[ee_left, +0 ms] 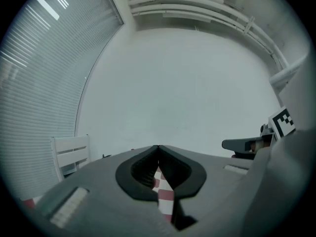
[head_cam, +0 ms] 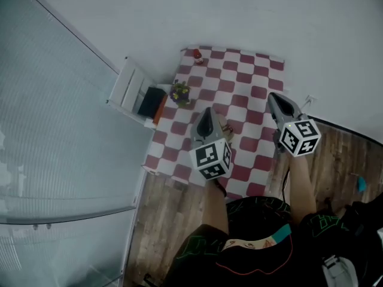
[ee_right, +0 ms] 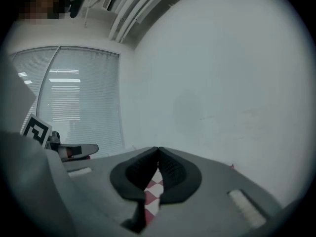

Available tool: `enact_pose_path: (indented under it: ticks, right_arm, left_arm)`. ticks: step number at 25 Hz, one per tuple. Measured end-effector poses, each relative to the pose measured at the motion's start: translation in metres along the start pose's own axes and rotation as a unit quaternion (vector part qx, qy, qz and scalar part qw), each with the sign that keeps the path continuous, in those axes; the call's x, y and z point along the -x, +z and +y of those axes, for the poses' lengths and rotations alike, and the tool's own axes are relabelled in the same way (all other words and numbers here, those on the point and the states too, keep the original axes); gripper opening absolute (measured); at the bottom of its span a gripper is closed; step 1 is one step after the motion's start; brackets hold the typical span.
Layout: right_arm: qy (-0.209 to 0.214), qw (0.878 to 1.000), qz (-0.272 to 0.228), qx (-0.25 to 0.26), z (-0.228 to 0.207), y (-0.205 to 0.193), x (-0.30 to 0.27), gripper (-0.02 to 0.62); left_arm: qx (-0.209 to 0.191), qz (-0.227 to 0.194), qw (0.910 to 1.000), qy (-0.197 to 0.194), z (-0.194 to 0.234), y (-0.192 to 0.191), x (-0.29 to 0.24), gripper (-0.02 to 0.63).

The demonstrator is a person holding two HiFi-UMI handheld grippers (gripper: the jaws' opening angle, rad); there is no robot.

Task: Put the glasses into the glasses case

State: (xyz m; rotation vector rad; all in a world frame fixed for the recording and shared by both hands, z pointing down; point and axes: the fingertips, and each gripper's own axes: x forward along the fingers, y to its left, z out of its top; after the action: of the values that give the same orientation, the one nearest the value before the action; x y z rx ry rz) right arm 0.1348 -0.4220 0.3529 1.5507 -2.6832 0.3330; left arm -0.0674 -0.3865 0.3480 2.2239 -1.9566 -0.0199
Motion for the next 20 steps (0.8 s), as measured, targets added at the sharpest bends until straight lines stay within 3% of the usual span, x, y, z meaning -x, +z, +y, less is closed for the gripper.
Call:
enact_pose_path:
  ticks: [5,20]
  right_arm:
    - [-0.024,1.000,-0.006,0.004,-0.026,0.008,0.021,0.003]
    - [0.026,0.999,-0.031,0.029,-0.025,0.015,0.035,0.003]
  left_arm:
    - [-0.021,-0.005,0.9997,0.009,-0.028,0.008,0.007,0.009]
    - [-0.037,-0.014,0.9978,0.053,-0.046,0.003,0.038,0.011]
